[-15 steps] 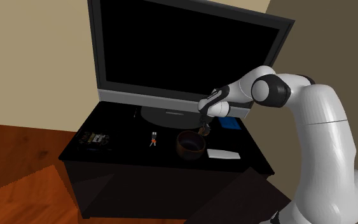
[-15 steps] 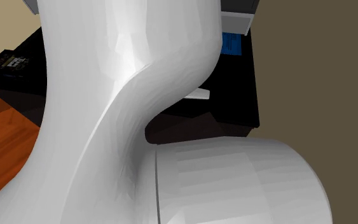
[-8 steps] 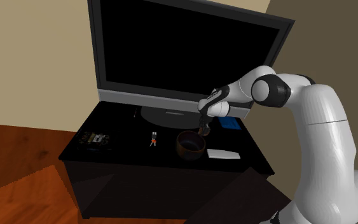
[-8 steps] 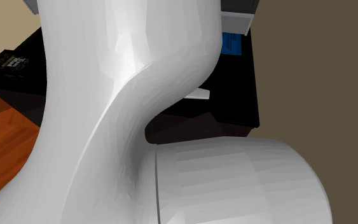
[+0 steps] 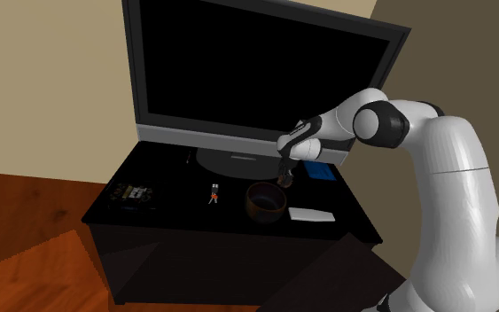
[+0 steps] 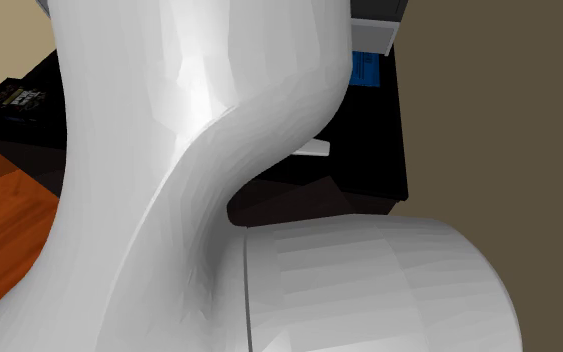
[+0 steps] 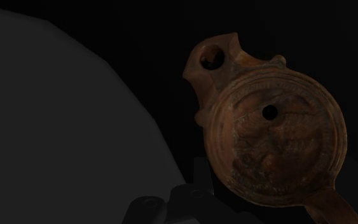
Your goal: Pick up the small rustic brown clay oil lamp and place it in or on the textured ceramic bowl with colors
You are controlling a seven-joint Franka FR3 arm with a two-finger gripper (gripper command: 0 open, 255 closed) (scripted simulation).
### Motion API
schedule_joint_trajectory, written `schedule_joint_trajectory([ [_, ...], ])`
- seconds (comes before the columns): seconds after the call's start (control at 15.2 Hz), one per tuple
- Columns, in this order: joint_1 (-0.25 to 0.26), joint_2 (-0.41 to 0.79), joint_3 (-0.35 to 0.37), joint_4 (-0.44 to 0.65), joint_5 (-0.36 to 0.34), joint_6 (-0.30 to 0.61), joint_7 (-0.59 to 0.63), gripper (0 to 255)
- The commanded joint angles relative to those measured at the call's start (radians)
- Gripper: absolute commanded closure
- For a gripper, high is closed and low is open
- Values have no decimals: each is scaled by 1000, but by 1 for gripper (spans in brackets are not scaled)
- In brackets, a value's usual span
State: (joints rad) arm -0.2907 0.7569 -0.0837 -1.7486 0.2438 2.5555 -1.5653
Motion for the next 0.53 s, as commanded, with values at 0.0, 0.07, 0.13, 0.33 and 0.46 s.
schedule_joint_trajectory([
  [0.0,2,-24,-4,-9,-3,-15,3,255],
  [0.07,3,-35,-6,-13,-5,-23,4,255],
  [0.13,4,-46,-7,-16,-7,-30,6,255],
  [0.33,8,-77,-13,-23,-12,-54,12,255],
  [0.46,11,-98,-16,-27,-16,-71,15,255],
])
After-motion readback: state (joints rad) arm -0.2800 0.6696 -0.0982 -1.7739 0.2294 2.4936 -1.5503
